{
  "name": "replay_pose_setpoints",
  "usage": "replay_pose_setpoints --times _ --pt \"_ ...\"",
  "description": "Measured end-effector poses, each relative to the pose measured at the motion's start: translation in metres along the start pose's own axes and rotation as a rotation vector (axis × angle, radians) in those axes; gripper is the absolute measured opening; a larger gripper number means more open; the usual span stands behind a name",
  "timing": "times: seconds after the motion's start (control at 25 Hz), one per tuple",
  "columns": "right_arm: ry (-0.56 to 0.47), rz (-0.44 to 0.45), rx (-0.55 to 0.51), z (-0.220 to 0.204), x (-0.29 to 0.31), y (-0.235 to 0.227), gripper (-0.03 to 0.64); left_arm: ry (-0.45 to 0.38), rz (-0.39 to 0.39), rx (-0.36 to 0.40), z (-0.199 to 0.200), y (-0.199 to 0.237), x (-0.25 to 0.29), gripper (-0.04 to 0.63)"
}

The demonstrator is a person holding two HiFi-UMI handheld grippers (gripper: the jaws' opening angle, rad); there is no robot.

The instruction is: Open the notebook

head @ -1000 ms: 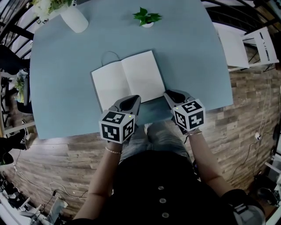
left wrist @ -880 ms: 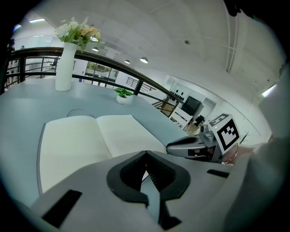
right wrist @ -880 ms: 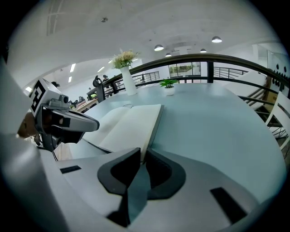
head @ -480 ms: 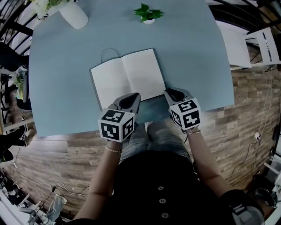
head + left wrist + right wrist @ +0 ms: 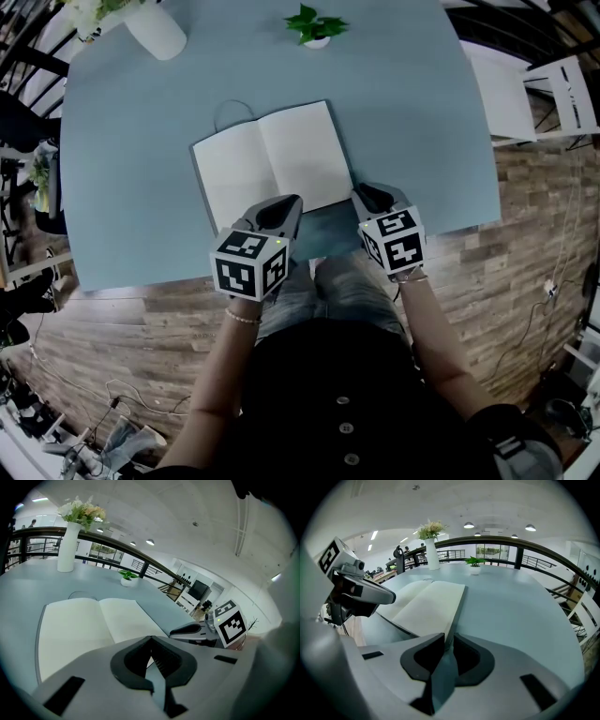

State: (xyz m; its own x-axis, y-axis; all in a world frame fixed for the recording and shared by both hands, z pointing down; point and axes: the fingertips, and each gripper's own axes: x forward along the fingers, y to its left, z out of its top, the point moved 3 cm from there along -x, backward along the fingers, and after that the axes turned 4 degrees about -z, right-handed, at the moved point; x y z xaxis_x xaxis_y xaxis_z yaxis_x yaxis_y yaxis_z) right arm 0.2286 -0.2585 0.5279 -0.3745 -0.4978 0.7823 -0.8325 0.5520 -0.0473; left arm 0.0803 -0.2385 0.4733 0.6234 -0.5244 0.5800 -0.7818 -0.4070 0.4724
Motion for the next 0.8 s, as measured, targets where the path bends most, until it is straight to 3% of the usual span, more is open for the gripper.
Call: replay_pose_setpoints --times 0.32,0.8 --pt "-0.011 -0.009 0.039 0.000 -0.003 -0.003 0.118 0.008 -0.006 0.011 0.001 0.002 -0.004 0.017" --pt "-0.119 -0.019 0.104 0.025 -0.016 0.010 0.120 0.000 -0.008 0.029 0.004 0.014 -0.021 0.017"
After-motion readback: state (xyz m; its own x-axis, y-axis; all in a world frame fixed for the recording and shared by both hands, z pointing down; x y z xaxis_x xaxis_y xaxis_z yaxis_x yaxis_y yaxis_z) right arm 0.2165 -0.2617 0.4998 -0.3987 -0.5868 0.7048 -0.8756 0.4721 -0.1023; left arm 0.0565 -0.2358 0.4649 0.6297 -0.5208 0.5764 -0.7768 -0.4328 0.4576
